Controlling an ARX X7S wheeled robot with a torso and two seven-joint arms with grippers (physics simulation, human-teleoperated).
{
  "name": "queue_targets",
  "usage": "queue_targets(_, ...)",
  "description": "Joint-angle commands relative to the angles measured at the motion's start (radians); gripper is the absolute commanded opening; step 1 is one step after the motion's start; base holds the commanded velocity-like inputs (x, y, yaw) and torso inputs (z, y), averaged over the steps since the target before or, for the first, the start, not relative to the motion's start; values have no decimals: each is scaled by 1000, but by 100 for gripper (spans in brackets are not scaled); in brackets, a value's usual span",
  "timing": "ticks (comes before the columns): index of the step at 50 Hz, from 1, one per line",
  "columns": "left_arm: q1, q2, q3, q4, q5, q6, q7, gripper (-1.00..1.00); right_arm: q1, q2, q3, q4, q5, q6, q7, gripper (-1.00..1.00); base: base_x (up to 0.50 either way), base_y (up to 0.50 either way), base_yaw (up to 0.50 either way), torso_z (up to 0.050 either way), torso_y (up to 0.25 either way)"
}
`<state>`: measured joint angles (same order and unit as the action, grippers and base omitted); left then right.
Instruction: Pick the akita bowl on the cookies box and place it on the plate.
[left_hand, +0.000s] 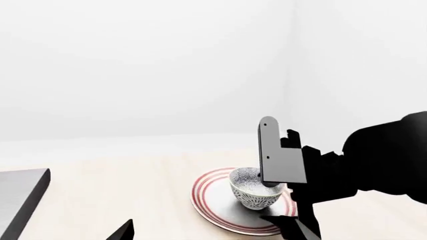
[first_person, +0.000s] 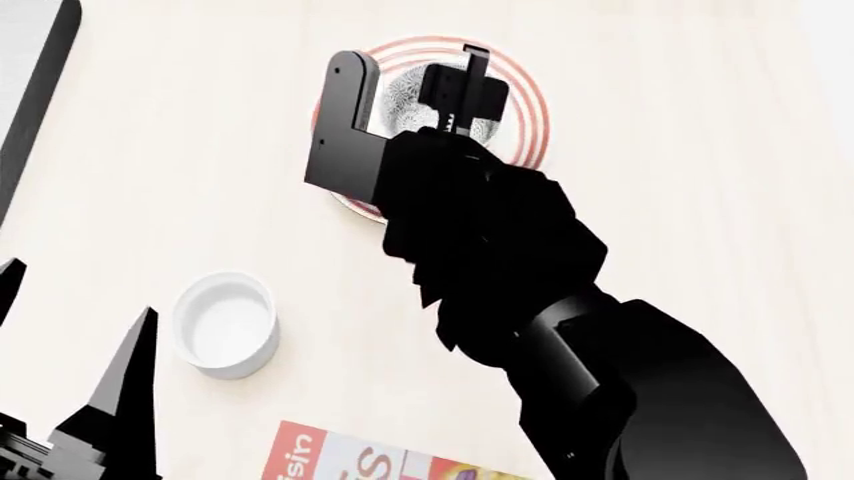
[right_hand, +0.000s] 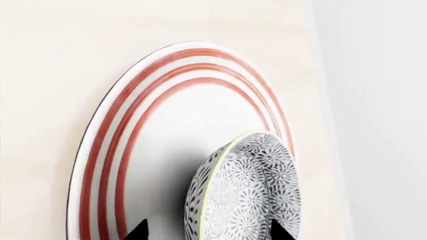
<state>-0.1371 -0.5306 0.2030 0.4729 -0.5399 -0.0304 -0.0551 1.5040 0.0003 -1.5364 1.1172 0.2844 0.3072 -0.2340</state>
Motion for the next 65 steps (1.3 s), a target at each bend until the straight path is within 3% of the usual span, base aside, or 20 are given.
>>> queue_targets(1, 0, -2, 2, 1, -1, -1, -1, 100, 3, 0, -1, 0, -7, -1, -8, 100, 0, 0, 0, 0, 0)
queue_targets(9, 2, -8, -1, 13, -4, -5, -7, 100, 33, 5, 1, -19, -13, 13, -29, 100, 0, 0, 0, 0, 0)
queue_targets(12, 3, -10, 0, 19, -3, -8, -11, 100, 55, 126, -19, -305, -6, 163, 1, 100, 0, 0, 0, 0, 0)
queue_targets(22, 4, -18, -3, 39, 5, -20, -30, 100, 110, 420, -8, -968, 71, 485, 68, 100, 0, 0, 0, 0, 0)
queue_targets(27, 8, -23, -9, 57, 0, -26, -40, 100, 117, 551, 27, -1249, 127, 584, 114, 100, 0, 0, 0, 0, 0)
queue_targets(40, 3, -25, -30, 94, -18, -38, -74, 100, 92, 810, 197, -1727, 206, 703, 354, 100, 0, 0, 0, 0, 0)
queue_targets(48, 20, -27, -56, 113, -23, -20, -94, 100, -94, 982, 343, -1925, 307, 594, 596, 100, 0, 0, 0, 0, 0)
queue_targets(57, 59, -18, -97, 142, 1, 47, -112, 100, -299, 1168, 381, -2123, 283, 395, 913, 100, 0, 0, 0, 0, 0)
queue_targets(65, 87, -11, -134, 181, -9, 87, -132, 100, -489, 1293, 347, -2145, 208, 122, 1142, 100, 0, 0, 0, 0, 0)
